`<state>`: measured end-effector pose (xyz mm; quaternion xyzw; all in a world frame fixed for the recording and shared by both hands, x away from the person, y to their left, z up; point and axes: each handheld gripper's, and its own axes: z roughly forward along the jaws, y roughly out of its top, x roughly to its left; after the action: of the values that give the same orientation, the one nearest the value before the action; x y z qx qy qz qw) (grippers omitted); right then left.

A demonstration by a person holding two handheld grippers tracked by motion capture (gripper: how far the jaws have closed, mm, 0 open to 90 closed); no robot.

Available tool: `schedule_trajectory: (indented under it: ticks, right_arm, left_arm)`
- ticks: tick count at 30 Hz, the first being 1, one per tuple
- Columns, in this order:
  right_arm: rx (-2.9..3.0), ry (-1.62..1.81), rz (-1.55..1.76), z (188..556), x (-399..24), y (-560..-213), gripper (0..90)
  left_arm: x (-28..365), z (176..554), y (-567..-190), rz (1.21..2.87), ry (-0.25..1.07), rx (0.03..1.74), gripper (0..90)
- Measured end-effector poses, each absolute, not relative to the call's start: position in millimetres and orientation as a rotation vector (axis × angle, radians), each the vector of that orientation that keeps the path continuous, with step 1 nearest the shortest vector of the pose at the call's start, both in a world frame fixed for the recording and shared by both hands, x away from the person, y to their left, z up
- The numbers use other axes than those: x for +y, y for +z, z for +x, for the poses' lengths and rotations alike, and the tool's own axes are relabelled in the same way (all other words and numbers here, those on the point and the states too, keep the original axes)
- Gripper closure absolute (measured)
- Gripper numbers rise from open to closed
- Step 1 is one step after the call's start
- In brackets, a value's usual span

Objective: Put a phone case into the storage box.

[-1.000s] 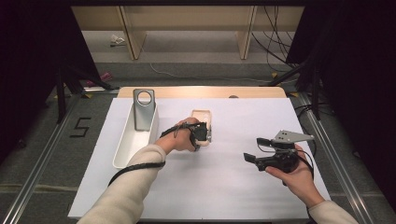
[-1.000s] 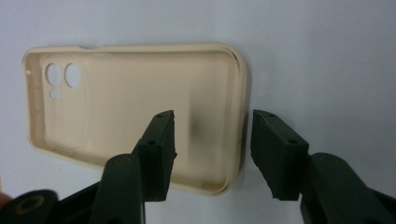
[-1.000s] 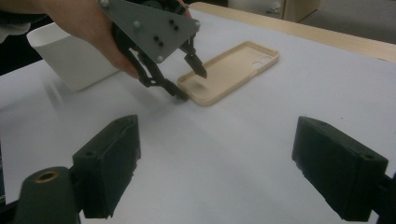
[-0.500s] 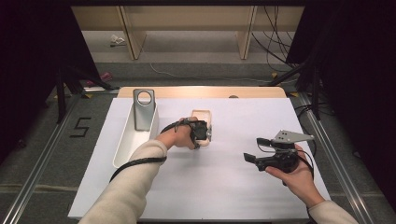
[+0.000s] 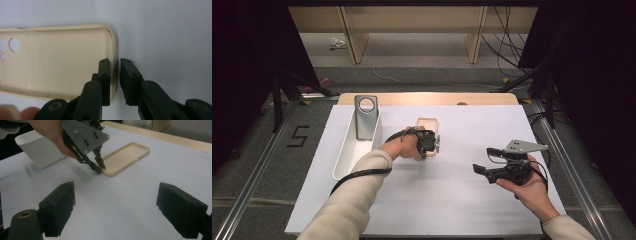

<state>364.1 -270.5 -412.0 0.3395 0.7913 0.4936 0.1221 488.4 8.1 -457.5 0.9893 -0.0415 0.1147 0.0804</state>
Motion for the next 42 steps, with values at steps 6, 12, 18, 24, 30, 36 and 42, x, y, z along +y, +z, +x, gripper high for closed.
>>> schedule_trajectory:
  ticks: [6, 12, 18, 24, 30, 36, 42]
  right_arm:
    - [2.310, 1.440, 0.989, 364, -270, -412, 16.2]
    - [2.310, 1.440, 0.990, 364, -271, -412, 16.2]
    - [2.306, 1.440, 0.995, 364, -271, -412, 16.2]
    - [2.305, 1.435, 0.999, 365, -271, -412, 16.2]
    - [2.301, 1.430, 1.003, 365, -270, -413, 16.2]
    - [2.300, 1.427, 1.012, 367, -269, -413, 16.2]
    - [2.297, 1.426, 1.023, 369, -267, -414, 16.2]
  left_arm:
    - [7, 487, -458, 2.960, 0.369, -0.119, 83.9]
    - [8, 484, -458, 2.955, 0.387, -0.099, 85.0]
    - [7, 480, -458, 2.952, 0.407, -0.100, 87.0]
    - [9, 471, -453, 2.902, 0.466, -0.105, 87.5]
    - [16, 458, -443, 2.855, 0.542, -0.114, 87.7]
    - [24, 438, -440, 2.843, 0.555, -0.099, 87.7]
    - [33, 418, -440, 2.826, 0.589, -0.121, 87.8]
